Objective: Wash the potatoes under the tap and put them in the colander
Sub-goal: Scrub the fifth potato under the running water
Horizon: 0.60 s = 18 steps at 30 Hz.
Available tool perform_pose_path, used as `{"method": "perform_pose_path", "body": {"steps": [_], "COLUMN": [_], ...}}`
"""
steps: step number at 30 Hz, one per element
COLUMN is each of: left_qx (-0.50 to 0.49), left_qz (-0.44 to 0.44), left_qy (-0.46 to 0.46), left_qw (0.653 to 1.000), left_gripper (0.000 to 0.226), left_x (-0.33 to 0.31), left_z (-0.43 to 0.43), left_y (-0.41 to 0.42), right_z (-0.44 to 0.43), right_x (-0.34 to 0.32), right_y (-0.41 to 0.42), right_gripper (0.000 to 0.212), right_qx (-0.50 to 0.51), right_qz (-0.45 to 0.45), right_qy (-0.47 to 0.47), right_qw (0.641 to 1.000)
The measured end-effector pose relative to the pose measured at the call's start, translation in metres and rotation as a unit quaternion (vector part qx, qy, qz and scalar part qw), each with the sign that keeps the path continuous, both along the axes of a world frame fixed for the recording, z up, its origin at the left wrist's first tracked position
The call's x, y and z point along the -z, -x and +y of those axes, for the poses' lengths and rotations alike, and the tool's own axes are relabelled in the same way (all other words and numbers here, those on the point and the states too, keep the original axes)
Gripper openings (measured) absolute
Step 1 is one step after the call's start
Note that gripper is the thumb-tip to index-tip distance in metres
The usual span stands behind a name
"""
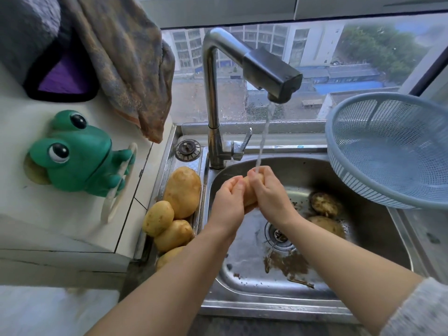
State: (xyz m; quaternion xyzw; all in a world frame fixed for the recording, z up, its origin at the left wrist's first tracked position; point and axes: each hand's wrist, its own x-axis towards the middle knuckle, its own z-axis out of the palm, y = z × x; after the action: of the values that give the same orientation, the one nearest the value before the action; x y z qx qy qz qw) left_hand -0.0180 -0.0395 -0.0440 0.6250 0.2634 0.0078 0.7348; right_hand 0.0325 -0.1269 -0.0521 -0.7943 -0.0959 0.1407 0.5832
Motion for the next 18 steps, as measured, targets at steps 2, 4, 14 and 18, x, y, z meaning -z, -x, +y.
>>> {"method": "perform_pose_path", "body": {"steps": [2,4,14,18], "left_qx": [0.004,-0.011,-0.062,-0.046], "left_qz": [0.000,0.008,0.102,0.035], "left_qy": [-0.015,0.006,0.107,-0.023], "left_qw": [1.000,1.000,0.987,0.998], "left_gripper": [0.034,0.035,0.032,0.028], "left_x": [0.003,0.004,0.002,-0.001], "left_z": [-0.002,0.000,0.009,-0.002], "left_y": [0.000,-0.001,-0.001,-0.005], "right_z": [0.002,0.001,-0.017,0.001], "right_x": [0.000,0.001,-0.011,-0.008], "right_y": [-0.002,-0.004,-0.010,-0.009], "right_gripper": [0.022,0.024,0.033,0.019], "right_qx": [0.034,0.007,-0.184,-0.016], "right_qz": [0.024,0.069,0.210,0.128], "right_qy": [-0.023,-0.032,-0.025,-0.054], "right_qw": [0.999,0.997,0.960,0.990]}}
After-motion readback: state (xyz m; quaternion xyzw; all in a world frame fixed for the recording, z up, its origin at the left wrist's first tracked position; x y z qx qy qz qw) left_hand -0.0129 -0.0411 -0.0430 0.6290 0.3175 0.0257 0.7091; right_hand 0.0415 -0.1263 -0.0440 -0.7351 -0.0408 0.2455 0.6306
